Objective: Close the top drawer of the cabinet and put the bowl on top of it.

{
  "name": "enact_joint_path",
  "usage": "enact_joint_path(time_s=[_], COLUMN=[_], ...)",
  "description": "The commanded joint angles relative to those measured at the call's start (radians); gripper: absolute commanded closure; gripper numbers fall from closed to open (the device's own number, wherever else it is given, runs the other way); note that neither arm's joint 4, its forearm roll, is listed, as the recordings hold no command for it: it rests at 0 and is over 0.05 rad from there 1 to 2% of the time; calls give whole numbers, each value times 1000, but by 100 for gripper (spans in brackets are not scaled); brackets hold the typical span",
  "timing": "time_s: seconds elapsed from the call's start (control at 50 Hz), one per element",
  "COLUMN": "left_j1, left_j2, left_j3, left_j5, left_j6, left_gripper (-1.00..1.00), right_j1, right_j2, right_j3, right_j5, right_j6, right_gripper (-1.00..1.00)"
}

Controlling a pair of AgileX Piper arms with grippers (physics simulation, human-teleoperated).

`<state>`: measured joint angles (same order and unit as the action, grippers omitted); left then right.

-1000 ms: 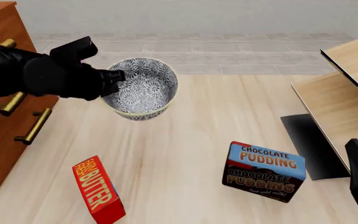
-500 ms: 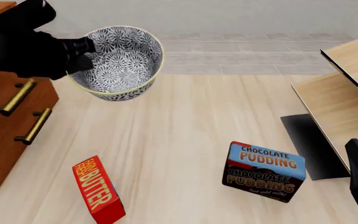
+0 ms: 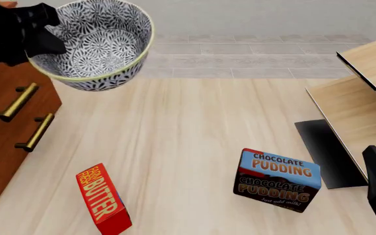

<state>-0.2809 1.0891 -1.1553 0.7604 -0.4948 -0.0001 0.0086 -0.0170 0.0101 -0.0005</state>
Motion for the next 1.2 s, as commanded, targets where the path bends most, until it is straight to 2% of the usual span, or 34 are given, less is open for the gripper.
enact_joint_path(time_s=[0.02, 0.16, 0.26, 0.6, 1.0, 1.2], left_j1=[17, 37, 58, 126, 196, 229], left_j2=[-53, -58, -47, -8, 28, 34], left_j3=[-53, -117, -201, -404, -561, -584], left_j5=[96, 167, 222, 343, 430, 440], left_j6=[-5, -4, -9, 1, -2, -12], left_gripper=[100, 100, 100, 100, 100, 100], right_j1=[0, 0, 0, 0, 0, 0], right_j2=[-2, -2, -2, -2, -2, -2], right_j3=[4, 4, 4, 4, 4, 4], right_j5=[-2, -2, -2, -2, -2, -2], right_j6=[0, 0, 0, 0, 0, 0], right_gripper=[-100, -100, -100, -100, -100, -100])
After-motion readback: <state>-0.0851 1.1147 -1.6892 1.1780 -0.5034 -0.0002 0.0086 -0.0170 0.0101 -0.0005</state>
